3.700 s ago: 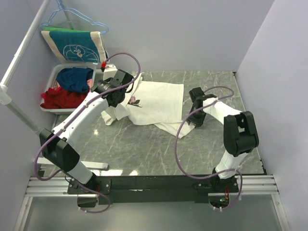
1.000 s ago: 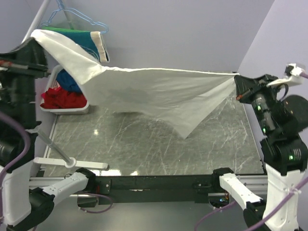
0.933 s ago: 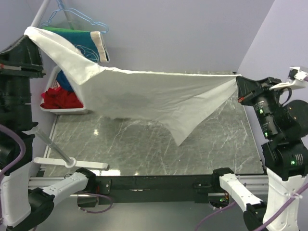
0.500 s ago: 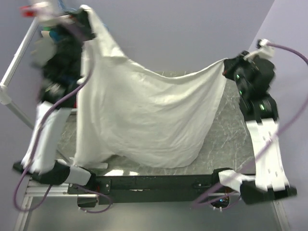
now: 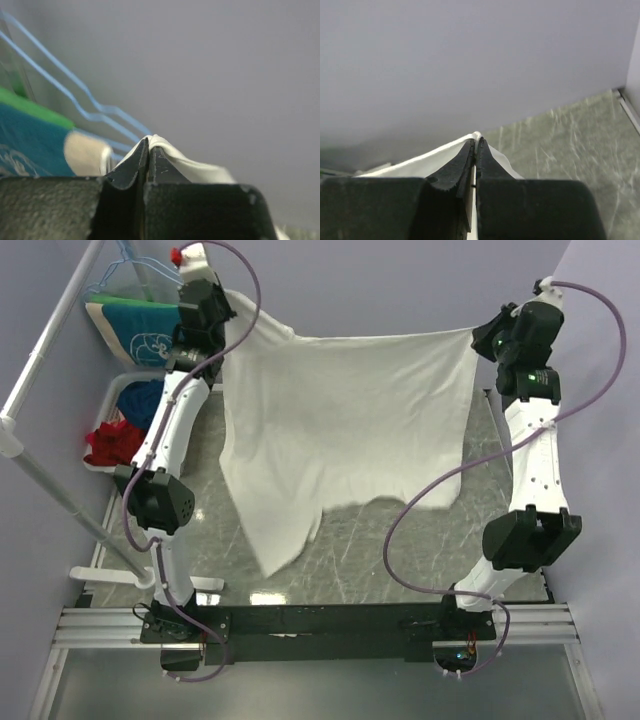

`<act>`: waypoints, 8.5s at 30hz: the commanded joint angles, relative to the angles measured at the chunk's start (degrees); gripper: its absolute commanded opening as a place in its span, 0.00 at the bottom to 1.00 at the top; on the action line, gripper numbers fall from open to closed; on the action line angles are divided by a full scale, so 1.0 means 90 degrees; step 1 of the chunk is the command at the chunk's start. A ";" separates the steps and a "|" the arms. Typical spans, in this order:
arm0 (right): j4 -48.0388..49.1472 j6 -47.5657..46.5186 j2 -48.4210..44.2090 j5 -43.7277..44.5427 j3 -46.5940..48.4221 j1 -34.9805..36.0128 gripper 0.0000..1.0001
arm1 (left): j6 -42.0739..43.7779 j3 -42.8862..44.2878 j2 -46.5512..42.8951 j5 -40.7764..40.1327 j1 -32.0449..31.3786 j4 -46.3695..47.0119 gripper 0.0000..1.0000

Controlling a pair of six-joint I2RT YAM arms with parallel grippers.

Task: Fold and stack the t-shirts
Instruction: Flatten the tshirt out, then fold the tshirt

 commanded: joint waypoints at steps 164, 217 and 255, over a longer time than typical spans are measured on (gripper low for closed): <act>-0.4113 0.3418 -0.6456 0.0768 -0.7641 0.0381 0.00 | -0.5223 -0.7082 -0.6179 -0.1685 -0.2341 -0.5373 0.01; -0.1866 0.3644 -0.2315 0.1675 -0.6753 0.0254 0.33 | -0.2039 -0.3927 -0.0779 -0.0026 -0.0915 -0.2785 0.01; -0.1359 0.0715 0.0632 0.0613 -0.3590 0.3367 0.58 | -0.3142 -0.5291 -0.1694 0.0578 -0.0506 -0.3370 0.60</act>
